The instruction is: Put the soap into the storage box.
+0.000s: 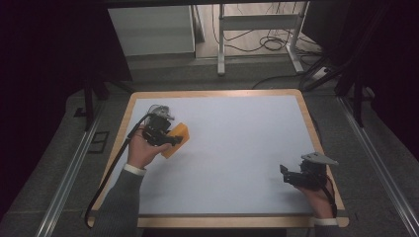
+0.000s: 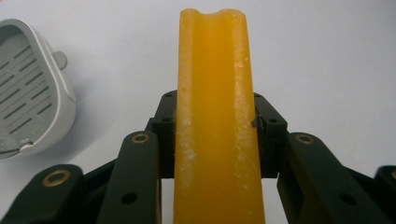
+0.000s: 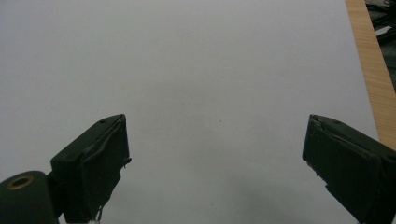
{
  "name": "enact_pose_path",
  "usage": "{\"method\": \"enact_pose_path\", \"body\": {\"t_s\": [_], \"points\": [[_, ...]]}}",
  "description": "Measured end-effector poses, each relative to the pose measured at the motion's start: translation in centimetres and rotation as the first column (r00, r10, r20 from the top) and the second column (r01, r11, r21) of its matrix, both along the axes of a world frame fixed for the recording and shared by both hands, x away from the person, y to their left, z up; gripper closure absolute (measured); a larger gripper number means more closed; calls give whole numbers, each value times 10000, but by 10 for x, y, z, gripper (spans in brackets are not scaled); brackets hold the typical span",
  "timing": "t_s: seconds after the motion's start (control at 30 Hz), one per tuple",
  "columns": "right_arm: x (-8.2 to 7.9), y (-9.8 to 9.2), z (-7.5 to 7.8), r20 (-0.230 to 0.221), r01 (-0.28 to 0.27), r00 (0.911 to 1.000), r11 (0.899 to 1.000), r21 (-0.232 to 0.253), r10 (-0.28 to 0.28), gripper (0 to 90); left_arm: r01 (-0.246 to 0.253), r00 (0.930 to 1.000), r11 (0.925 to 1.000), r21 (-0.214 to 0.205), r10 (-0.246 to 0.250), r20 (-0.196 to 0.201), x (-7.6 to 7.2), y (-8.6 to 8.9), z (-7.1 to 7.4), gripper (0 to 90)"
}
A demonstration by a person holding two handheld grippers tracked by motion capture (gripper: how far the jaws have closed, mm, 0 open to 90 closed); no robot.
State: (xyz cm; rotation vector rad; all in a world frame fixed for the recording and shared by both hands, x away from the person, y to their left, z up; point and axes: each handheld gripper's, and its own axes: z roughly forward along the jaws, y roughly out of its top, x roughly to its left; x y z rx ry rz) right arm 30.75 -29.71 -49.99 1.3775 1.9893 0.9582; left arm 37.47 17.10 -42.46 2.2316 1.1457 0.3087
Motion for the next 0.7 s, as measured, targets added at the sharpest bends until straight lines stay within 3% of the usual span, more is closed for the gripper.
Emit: {"method": "enact_pose_path", "body": {"t_s": [0.7], "points": [[0,-2,0,-14,55,10000,10000,-40,-55,73,-335,9994,9993,-180,337,85,15,11,13,610]]}}
